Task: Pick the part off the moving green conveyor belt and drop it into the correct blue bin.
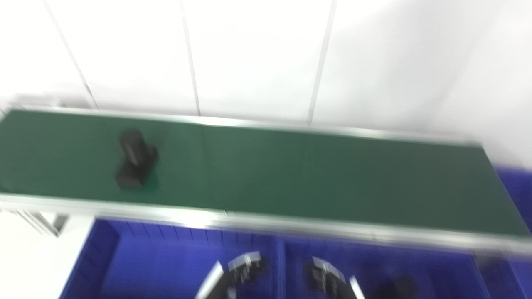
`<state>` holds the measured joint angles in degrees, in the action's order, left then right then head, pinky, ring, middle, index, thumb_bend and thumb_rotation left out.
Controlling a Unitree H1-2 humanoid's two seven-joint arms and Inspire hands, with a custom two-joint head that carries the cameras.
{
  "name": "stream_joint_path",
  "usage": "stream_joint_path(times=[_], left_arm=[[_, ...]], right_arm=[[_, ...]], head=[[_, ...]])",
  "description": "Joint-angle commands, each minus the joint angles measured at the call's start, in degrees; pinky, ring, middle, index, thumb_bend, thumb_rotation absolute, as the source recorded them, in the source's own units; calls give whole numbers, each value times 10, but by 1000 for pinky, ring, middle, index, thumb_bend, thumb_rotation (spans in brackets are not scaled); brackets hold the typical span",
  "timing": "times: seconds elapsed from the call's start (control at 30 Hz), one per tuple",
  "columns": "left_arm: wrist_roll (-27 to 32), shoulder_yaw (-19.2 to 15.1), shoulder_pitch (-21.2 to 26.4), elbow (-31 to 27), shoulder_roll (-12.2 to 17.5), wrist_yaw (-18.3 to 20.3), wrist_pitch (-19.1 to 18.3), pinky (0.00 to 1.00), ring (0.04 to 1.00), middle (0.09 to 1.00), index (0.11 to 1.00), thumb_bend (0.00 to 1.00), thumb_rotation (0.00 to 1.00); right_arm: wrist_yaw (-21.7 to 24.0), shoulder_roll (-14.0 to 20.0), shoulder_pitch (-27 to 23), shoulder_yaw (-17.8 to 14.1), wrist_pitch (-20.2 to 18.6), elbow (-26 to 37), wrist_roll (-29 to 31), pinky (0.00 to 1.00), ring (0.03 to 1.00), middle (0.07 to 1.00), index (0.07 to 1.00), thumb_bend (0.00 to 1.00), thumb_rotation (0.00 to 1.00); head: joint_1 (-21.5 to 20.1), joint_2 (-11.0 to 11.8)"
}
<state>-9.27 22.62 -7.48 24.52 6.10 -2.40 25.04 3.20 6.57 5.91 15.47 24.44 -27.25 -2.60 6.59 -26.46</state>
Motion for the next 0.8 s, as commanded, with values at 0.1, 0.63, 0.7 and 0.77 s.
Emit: stream_joint_path(times=[0.1,0.63,0.7,0.77], left_arm=[[-1,17,33,24,-9,-36,19,688,744,757,755,983,188],[-3,50,55,49,-13,-77,19,647,706,731,732,988,175],[-3,51,54,47,-13,-79,19,648,710,734,735,992,184],[-5,54,53,43,-13,-84,19,644,709,735,739,991,192]], right_arm=[[15,3,-24,-11,25,-19,15,660,737,779,739,912,219],[42,7,-30,-38,25,-28,22,651,730,782,737,915,210],[46,6,-27,-42,25,-22,24,653,732,783,738,919,205],[51,6,-23,-47,25,-13,26,646,730,777,739,924,202]], head=[[35,28],[82,25],[82,20],[91,14]])
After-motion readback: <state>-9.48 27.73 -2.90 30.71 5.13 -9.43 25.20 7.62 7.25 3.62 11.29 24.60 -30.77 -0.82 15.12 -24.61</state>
